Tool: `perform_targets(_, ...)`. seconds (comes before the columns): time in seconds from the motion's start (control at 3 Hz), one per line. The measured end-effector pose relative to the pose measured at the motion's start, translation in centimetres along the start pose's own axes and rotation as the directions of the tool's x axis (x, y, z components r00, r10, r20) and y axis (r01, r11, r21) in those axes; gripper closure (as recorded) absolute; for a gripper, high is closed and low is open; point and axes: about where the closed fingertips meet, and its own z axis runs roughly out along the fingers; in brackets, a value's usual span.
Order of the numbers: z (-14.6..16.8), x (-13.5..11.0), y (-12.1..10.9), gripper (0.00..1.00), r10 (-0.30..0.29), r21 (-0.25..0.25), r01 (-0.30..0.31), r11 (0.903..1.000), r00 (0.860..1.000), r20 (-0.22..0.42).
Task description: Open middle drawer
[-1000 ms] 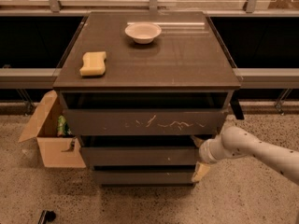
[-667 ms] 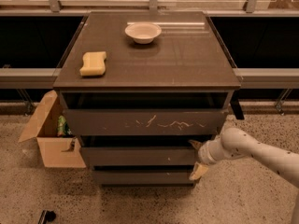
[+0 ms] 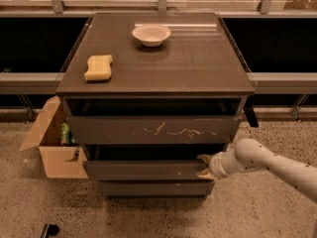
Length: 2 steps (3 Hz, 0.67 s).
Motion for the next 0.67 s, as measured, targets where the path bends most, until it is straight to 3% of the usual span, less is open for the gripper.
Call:
perform_targets(0.33, -0.77, -0.52, -0.22, 0.94, 0.000, 0.000, 0.000, 1.0000, 1.000, 0.000)
perform_targets(0.67, -1.30, -0.88, -0.37, 1.00, 0.000, 0.000, 0.000, 1.0000, 1.000, 0.000)
